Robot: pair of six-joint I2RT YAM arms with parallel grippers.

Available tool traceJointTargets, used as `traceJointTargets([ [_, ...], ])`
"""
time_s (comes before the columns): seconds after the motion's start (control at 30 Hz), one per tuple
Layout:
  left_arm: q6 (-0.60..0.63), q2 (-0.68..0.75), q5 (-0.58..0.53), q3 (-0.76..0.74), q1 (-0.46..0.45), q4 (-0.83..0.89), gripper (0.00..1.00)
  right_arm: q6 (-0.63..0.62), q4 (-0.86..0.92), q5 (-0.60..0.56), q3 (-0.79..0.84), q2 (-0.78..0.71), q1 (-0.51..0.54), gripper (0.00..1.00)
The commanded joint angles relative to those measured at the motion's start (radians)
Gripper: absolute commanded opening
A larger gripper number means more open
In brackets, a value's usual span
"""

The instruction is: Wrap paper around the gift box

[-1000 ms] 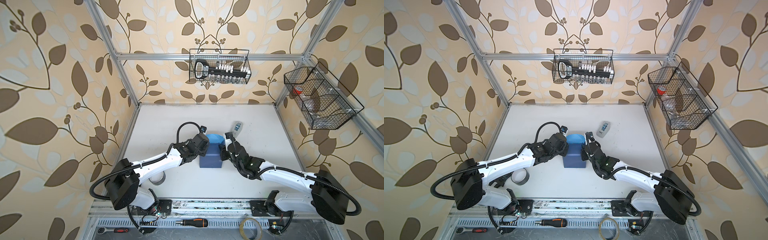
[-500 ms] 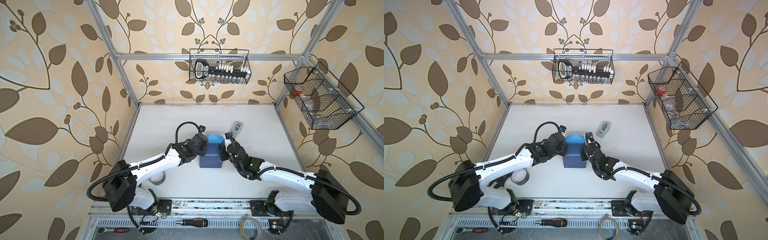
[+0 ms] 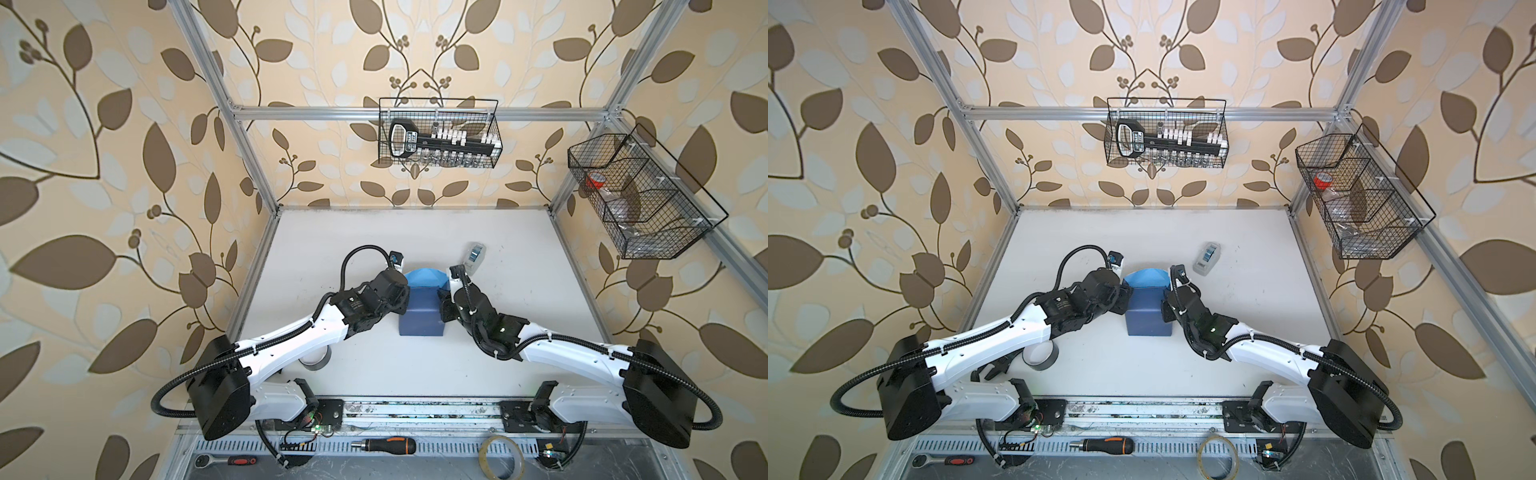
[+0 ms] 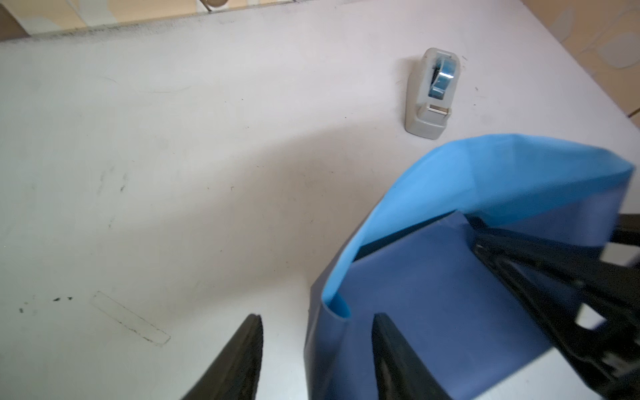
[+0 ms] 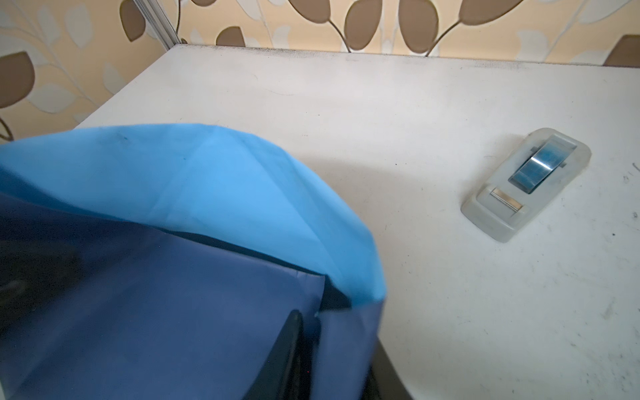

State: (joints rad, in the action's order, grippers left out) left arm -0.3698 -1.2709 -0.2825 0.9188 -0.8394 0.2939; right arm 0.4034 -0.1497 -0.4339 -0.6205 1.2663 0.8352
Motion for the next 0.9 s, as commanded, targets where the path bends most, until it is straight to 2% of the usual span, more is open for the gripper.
traceJointTargets([
  [0.0,-0.064,-0.004,0.076,-0.018,-0.007,-0.02,0.47,-0.002,0.075,-0.004,0.0,0.02,0.005,0.26],
  [0.37,-0.035,-0.044,0.023,0.02,-0.008,-0.025,0.26,0.002,0.076,0.008,-0.001,0.016,0.006,0.25],
  [0.7,-0.027,-0.092,0.025,0.04,-0.009,-0.051,0.1,0.006,0.057,0.044,-0.013,0.022,0.006,0.26],
  [0.87,-0.02,-0.098,0.004,0.027,-0.009,-0.049,0.05,-0.009,0.091,0.043,-0.034,-0.005,0.003,0.33],
])
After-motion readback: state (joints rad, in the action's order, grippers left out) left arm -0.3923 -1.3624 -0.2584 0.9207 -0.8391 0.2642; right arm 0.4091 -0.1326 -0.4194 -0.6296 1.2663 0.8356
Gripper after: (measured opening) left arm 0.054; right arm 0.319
